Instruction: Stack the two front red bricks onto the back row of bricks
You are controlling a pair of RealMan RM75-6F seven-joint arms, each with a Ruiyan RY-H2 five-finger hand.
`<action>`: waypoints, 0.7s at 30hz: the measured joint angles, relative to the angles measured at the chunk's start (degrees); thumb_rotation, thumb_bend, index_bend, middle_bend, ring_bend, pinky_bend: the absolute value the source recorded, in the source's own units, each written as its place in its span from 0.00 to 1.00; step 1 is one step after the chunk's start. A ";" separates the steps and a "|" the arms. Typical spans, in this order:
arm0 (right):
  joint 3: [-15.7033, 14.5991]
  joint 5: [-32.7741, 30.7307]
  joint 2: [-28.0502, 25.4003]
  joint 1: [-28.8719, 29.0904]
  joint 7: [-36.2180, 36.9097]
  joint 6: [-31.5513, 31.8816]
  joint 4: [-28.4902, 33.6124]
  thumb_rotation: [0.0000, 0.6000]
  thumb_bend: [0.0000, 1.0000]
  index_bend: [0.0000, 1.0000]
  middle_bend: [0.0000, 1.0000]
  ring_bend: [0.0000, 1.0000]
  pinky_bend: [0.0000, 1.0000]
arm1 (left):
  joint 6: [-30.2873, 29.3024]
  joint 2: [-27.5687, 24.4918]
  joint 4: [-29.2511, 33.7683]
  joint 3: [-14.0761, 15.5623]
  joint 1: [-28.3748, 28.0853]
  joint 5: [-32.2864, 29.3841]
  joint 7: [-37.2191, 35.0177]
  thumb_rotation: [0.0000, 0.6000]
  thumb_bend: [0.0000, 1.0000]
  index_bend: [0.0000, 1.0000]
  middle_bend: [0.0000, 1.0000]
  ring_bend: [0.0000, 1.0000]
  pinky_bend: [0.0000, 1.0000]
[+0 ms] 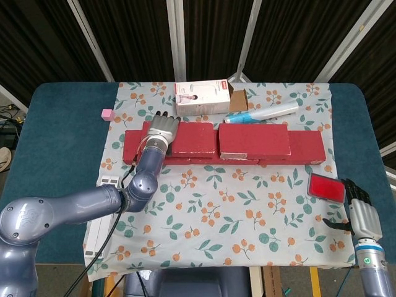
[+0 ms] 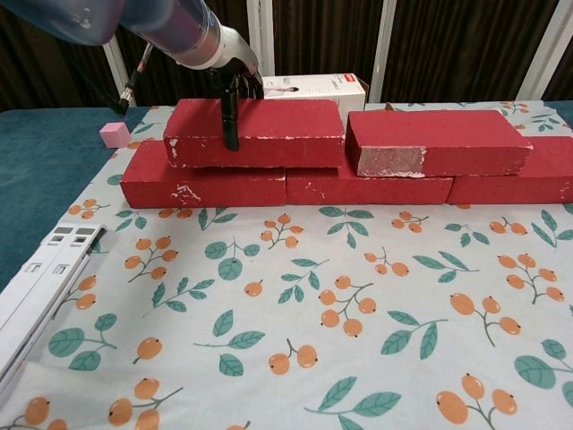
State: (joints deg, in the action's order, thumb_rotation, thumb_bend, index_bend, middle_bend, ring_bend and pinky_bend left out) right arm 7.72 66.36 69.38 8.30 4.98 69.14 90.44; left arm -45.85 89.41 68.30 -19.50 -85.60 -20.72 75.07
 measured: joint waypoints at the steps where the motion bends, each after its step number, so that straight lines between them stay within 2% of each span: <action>1: 0.02 0.00 -0.01 -0.01 0.03 0.01 0.00 1.00 0.15 0.00 0.00 0.00 0.00 | -0.01 0.19 -0.19 0.08 -0.11 -0.06 0.10 1.00 0.02 0.34 0.40 0.04 0.05; 21: 0.21 0.14 -0.20 -0.23 0.60 0.17 -0.17 1.00 0.15 0.00 0.00 0.00 0.00 | -0.84 2.52 -2.96 -0.40 -1.27 -1.12 0.88 1.00 0.02 0.32 0.38 0.04 0.05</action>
State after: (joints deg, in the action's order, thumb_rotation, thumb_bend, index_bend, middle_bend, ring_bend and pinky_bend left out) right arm 7.93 66.50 69.18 8.07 5.58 69.31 90.27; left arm -46.69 91.92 65.35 -19.90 -86.86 -21.83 75.95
